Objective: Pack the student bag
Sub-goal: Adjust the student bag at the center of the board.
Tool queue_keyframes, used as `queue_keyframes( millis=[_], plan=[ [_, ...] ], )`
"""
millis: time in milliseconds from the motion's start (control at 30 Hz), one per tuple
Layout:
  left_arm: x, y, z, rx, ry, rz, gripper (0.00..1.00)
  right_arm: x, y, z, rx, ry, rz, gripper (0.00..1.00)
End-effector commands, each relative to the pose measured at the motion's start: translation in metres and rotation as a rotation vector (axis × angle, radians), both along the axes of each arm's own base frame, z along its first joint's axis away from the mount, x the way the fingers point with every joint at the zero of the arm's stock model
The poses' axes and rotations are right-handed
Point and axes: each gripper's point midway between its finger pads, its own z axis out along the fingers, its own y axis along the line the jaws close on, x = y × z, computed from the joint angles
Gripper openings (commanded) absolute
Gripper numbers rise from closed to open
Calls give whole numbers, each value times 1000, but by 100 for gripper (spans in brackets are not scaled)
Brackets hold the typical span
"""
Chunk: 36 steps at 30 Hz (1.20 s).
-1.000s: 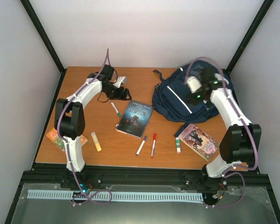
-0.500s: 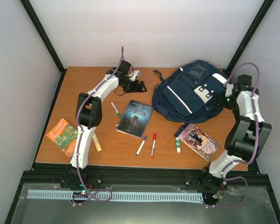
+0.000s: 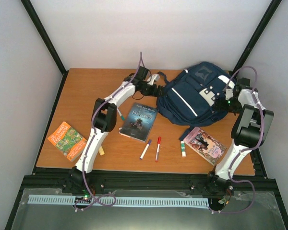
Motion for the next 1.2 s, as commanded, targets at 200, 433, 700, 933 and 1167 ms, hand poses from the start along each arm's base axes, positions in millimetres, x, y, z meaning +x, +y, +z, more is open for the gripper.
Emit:
queue_keyframes(
  millis=[200, 433, 700, 933, 1167],
  plan=[
    [-66, -26, 14, -7, -28, -300, 57, 51, 44, -14, -55, -18, 156, 98],
    [-98, -10, 24, 42, -6, -399, 52, 90, 74, -11, -54, -68, 225, 97],
    [-128, -1, 32, 29, 45, -420, 49, 132, 103, -7, -69, -137, 296, 97],
    [-154, -12, 40, 5, 82, -455, 48, 151, 103, -5, -75, -176, 289, 97],
    [-166, -10, 44, 10, 106, -453, 47, 148, 105, 2, -62, -180, 276, 98]
  ],
)
